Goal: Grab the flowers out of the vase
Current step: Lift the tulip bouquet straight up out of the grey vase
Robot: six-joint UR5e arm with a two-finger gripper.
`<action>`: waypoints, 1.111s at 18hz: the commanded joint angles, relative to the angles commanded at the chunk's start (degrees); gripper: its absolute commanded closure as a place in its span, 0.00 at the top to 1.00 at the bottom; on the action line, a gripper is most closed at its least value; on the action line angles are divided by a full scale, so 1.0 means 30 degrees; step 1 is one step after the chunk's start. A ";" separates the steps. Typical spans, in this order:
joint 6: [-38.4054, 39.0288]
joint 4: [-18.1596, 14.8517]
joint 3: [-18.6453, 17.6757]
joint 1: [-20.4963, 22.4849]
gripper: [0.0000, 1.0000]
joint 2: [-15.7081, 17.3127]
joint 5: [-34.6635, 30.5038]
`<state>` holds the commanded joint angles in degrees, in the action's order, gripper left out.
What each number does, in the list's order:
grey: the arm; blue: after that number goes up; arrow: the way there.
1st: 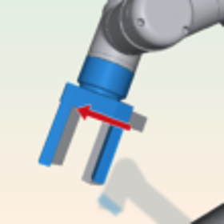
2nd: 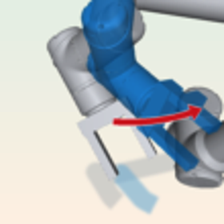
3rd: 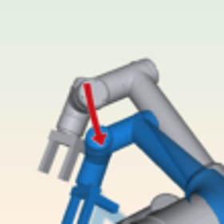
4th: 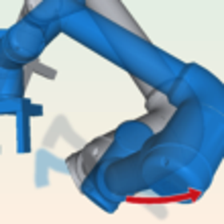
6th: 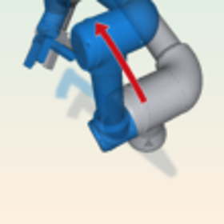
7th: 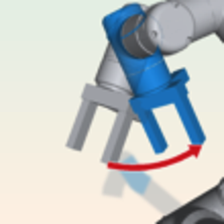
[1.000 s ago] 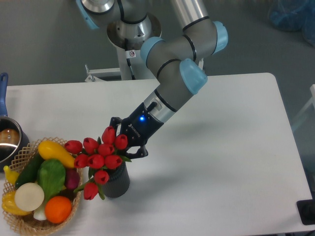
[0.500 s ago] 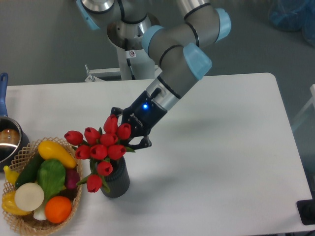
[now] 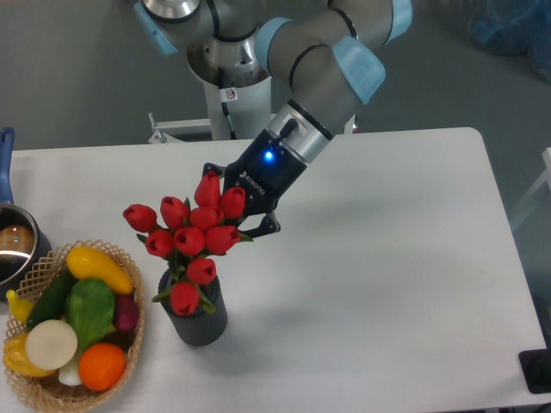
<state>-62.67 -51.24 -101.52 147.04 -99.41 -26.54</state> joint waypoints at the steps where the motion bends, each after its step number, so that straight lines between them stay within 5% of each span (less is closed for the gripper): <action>1: 0.0000 0.0000 0.0059 0.0000 0.25 0.0116 0.0029; 20: 0.1318 0.0000 0.0616 0.0147 0.25 0.1582 0.1228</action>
<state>-58.71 -51.24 -99.67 147.48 -94.66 -22.86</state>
